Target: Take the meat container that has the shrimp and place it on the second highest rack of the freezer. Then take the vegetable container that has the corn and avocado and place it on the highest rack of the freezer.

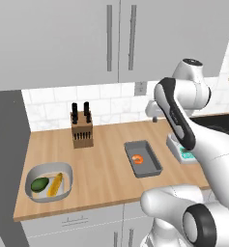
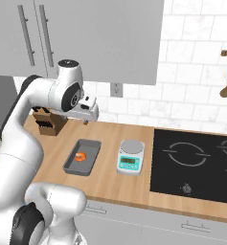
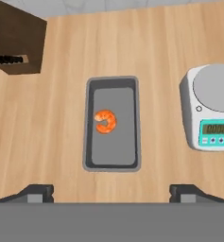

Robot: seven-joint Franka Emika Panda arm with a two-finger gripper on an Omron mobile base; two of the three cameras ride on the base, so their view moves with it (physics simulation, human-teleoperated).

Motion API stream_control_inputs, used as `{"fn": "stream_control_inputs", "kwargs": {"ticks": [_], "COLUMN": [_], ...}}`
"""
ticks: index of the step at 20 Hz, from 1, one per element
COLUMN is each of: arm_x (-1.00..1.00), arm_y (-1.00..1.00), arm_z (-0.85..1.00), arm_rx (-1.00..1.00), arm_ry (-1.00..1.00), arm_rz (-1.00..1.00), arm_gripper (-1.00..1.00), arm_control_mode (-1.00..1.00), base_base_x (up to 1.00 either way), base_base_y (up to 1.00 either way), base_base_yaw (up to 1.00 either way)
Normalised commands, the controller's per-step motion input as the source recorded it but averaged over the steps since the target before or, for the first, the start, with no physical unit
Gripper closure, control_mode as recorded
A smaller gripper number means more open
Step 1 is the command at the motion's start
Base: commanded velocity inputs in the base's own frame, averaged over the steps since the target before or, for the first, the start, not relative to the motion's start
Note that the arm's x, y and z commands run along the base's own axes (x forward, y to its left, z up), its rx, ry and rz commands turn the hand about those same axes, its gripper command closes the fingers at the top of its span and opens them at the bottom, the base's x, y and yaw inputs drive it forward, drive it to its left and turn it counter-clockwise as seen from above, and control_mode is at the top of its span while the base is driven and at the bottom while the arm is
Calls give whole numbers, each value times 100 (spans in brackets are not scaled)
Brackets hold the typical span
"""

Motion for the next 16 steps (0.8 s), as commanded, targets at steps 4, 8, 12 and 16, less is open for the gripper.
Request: {"fn": "stream_control_inputs", "kwargs": {"ticks": [4,8,12,16], "arm_x": [0,0,0,13], "arm_y": [-14,0,0,0], "arm_z": [-73,-84,-75,-72], "arm_rx": [11,5,4,4], "arm_ry": [0,2,12,15], "arm_rz": [-10,-19,-23,-22], "arm_gripper": [-100,-100,-100,-100], "arm_control_mode": [-100,-100,-100,-100], "base_base_x": [0,0,0,0], "base_base_y": [0,0,0,0], "base_base_yaw": [0,0,0,0]}}
